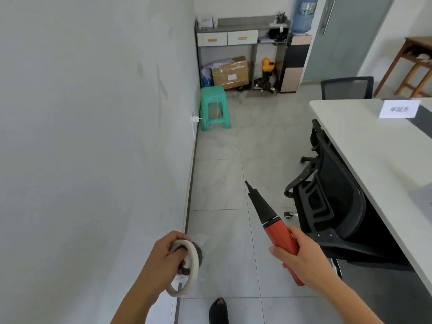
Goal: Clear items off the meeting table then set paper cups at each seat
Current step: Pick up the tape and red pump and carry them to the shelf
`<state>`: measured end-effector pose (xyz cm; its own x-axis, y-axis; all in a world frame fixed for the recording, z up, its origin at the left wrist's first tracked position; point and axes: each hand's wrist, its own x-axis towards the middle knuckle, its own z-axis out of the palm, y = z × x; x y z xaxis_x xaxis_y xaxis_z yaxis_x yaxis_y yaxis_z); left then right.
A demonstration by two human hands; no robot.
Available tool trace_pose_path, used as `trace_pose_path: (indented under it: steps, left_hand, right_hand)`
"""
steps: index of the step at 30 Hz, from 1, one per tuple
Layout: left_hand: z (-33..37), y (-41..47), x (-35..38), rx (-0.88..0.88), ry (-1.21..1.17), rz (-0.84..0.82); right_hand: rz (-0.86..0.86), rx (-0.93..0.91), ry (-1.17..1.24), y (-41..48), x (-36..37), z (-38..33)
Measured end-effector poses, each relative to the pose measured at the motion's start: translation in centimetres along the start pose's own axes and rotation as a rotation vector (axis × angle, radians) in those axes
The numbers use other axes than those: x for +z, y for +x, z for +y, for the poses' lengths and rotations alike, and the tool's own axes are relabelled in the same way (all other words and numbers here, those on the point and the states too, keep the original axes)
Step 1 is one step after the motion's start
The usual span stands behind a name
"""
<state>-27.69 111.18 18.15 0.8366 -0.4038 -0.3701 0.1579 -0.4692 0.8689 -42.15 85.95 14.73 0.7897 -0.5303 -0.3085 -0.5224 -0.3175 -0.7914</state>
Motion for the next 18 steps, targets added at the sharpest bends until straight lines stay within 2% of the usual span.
trace_pose_path:
  steps: [7,12,18]
  left_hand:
    - [10.3,17.8,-1.5,0.087,0.068,-0.135]
    - [13.8,29.2,-0.8,0.078,0.126,-0.190]
    - [19.7,45.0,1.9,0.091,0.187,-0.204]
  right_hand:
    - [0.006,0.024,0.067,13.9,-2.1,-7.7]
    - [0.001,0.100,0.052,24.5,-4.8,-8.9]
    - [0.033,0.111,0.012,41.7,-9.9,-9.8]
